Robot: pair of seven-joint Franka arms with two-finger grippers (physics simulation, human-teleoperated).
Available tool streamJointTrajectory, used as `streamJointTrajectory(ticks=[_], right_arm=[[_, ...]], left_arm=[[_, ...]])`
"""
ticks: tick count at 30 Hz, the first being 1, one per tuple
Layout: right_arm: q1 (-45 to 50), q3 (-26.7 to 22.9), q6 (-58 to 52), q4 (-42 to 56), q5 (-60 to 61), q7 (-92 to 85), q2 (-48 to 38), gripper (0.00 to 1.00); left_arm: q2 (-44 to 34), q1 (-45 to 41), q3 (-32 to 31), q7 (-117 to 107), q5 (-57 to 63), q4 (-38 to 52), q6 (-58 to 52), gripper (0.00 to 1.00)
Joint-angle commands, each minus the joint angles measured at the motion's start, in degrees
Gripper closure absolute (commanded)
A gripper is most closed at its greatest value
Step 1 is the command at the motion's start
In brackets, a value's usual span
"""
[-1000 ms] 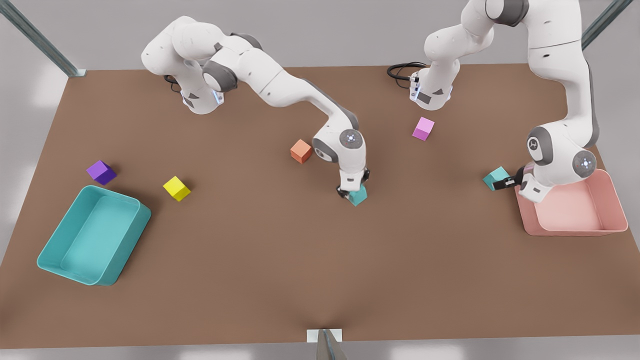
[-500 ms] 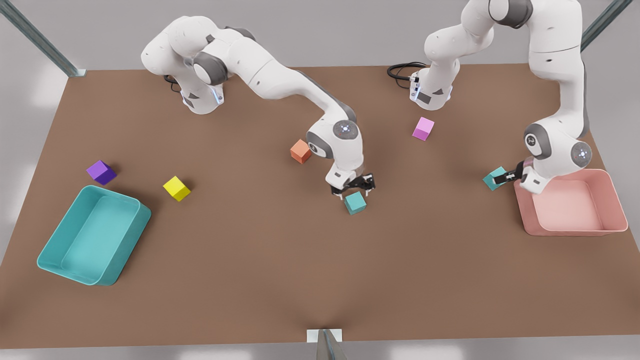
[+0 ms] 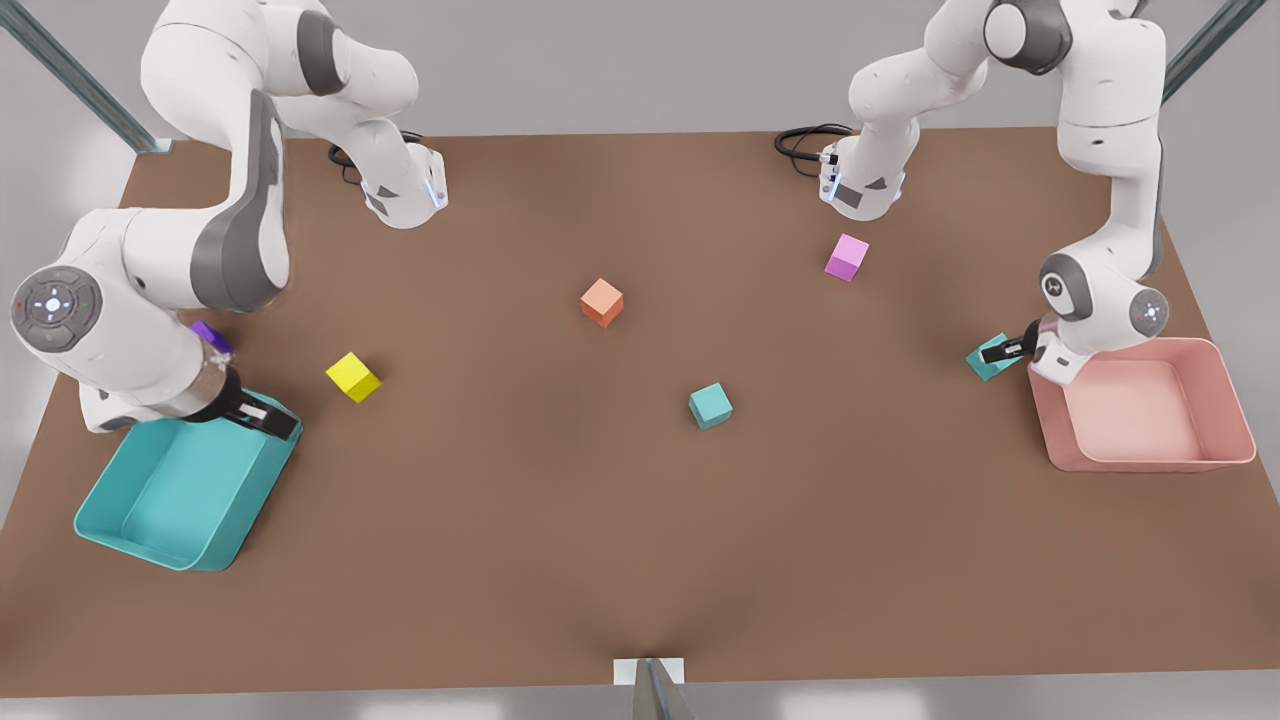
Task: Stack the two blue cubes on top of each other
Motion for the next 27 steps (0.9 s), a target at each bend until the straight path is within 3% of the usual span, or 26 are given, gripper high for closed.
streamJointTrajectory(ticks=[1,2,3,4,19,20,21,27], right_arm=[[-2.25,-0.23,-10.42,-0.02,0.65,-25.44,-1.32,0.00],[-1.90,-0.14,-10.42,0.16,0.21,-25.18,-1.32,0.00],[-2.51,1.00,-2.65,-14.44,-2.51,-24.30,-11.82,0.00],[-4.45,1.44,-0.32,-17.51,-2.34,-24.38,-13.98,0.00],[-3.30,1.44,-0.14,-13.20,-2.16,-24.21,-10.11,0.00],[-3.22,1.44,-0.14,-13.20,-2.16,-24.21,-10.11,0.00],[-3.30,1.44,-0.05,-13.11,-2.08,-24.30,-10.11,0.00],[-3.30,1.44,0.12,-12.94,-1.99,-24.39,-9.58,0.00]], left_arm=[[0.32,0.20,0.00,1.72,0.02,0.03,1.92,0.00],[0.40,0.28,0.00,1.72,0.02,-0.06,1.92,0.00],[0.49,0.37,0.00,1.72,0.02,-0.06,1.83,0.00],[1.11,0.37,0.00,1.72,0.02,-0.06,1.83,0.00],[2.51,0.81,0.09,1.72,0.02,-3.48,10.71,0.01],[2.51,0.81,0.09,1.46,0.02,-4.19,10.62,0.18],[2.51,0.81,0.09,1.46,-0.06,-4.63,10.62,0.26],[-3.72,-3.75,-0.17,1.28,-0.15,-4.54,5.08,0.30]])
